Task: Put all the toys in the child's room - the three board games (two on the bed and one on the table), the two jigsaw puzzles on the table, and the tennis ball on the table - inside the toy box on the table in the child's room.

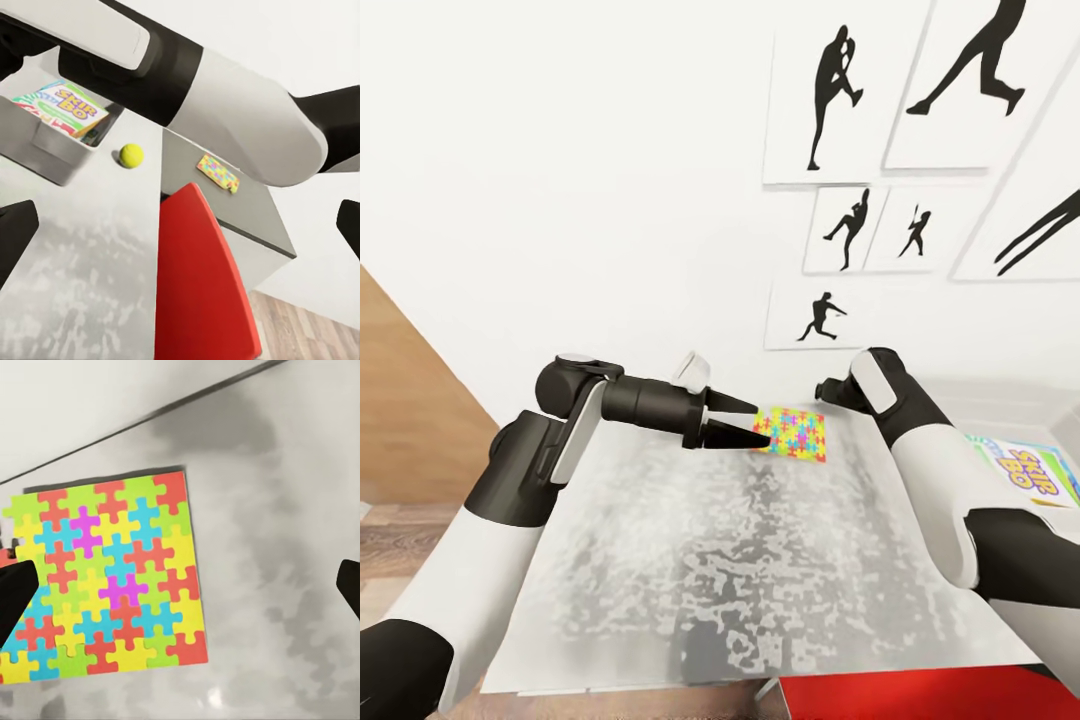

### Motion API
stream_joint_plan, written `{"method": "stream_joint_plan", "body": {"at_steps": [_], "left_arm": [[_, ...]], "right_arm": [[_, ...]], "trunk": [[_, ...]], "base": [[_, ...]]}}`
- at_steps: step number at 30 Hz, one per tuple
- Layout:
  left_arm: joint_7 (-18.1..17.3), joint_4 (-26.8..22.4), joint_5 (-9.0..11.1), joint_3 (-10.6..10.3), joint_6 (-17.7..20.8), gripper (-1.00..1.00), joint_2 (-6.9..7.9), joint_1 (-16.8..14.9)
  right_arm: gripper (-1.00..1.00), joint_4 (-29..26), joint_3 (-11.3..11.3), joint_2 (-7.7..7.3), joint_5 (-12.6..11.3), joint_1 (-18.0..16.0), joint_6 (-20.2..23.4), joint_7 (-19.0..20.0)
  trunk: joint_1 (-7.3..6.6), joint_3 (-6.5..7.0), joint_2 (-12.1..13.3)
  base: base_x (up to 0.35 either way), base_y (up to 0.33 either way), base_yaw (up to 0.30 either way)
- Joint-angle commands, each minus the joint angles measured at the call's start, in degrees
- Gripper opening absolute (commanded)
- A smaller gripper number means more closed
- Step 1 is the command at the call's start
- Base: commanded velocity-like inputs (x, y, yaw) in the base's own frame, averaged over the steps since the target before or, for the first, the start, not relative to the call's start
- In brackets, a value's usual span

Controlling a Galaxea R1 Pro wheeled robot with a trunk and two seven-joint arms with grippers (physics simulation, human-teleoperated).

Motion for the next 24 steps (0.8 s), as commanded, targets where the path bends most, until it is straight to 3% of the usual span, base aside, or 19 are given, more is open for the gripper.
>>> {"method": "stream_joint_plan", "body": {"at_steps": [1,15,24], "left_arm": [[0.0,0.0,0.1,0.0,0.4,1.00,0.04,-0.1],[-0.1,0.0,0.1,0.7,0.4,1.00,0.08,-0.6],[-0.2,0.0,0.6,3.7,0.4,1.00,0.30,-2.6]], "right_arm": [[1.00,0.0,0.2,0.05,-0.6,-0.3,0.1,-0.5],[1.00,0.2,0.2,-0.16,-0.6,-1.7,0.1,-0.5],[1.00,0.2,0.2,-0.05,-0.8,-2.6,0.2,-0.3]], "trunk": [[0.03,-0.20,-0.1],[0.03,-1.52,-0.1],[0.03,-2.37,-0.1]], "base": [[0.000,0.000,0.000],[0.000,0.000,0.000],[0.000,0.000,0.000]]}}
